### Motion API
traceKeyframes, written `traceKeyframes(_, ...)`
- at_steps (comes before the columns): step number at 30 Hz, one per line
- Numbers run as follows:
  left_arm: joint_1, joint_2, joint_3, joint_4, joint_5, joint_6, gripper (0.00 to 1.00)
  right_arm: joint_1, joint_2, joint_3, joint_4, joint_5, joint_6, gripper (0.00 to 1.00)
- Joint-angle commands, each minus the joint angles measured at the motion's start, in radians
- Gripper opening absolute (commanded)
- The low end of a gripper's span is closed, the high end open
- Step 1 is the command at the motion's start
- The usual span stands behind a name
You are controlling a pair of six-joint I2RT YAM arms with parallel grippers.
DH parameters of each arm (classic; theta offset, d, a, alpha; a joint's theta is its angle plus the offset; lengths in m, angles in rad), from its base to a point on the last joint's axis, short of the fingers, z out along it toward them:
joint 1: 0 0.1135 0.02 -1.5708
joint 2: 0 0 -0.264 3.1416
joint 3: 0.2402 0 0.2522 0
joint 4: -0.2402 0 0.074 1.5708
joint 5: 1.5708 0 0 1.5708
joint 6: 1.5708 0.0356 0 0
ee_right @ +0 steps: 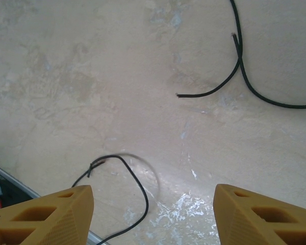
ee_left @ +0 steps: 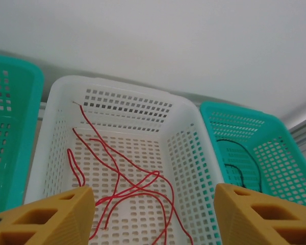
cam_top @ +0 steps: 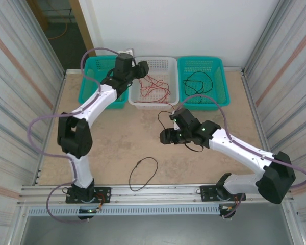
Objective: Untangle the cables
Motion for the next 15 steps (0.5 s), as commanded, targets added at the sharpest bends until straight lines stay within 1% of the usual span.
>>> traceKeyframes(1, -0.011, -0.192, -0.101, 0.026, -0.016, 0.044, 0.64, 0.022, 0.065, -0.003, 0.027, -0.079, -0.003, 0.63)
traceKeyframes(3, -0.009, -0.291, -0.201, 0.019, -0.028, 0.054, 0.64, 0.046, 0.119, 0.003, 0.034, -0.108, -0.011, 0.62)
traceKeyframes(5, -0.005, -0.389, -0.296, 0.005, -0.023, 0.060, 0.65, 0.075, 0.172, 0.016, 0.021, -0.107, -0.019, 0.61)
traceKeyframes(8, 0.007, -0.531, -0.417, -0.065, -0.011, 0.036, 0.67, 0.107, 0.236, 0.019, 0.027, -0.114, -0.023, 0.59)
traceKeyframes(10, 0.017, -0.612, -0.479, -0.129, 0.021, 0.025, 0.69, 0.114, 0.272, 0.011, 0.045, -0.122, -0.019, 0.59)
traceKeyframes(15, 0.019, -0.766, -0.619, -0.238, 0.083, 0.016, 0.66, 0.121, 0.380, 0.031, 0.091, -0.183, -0.016, 0.54)
